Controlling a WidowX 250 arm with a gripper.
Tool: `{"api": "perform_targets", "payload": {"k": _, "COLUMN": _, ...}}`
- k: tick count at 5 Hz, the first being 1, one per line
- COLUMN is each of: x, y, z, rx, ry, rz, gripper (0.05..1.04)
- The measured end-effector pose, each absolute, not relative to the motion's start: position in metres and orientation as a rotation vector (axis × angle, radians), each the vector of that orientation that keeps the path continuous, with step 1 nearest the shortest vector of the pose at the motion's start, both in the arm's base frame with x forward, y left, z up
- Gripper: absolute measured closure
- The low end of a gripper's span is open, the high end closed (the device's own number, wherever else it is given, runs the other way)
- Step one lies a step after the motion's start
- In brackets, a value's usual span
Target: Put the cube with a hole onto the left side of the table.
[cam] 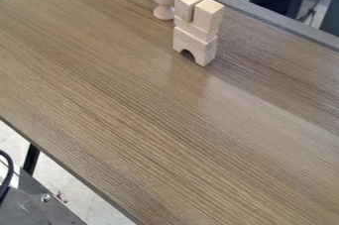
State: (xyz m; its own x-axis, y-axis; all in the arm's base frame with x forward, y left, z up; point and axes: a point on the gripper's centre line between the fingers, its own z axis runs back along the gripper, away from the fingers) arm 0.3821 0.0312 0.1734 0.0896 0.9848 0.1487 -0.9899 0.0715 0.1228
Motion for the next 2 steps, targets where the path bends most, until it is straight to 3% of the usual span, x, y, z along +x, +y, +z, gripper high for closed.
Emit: {"api": "perform_targets", "payload": {"k": 2, "x": 0.376, "y": 0.031, "z": 0.144, "rx": 0.279, "ry": 0.024, "rz": 1.493, "gripper": 0.084}}
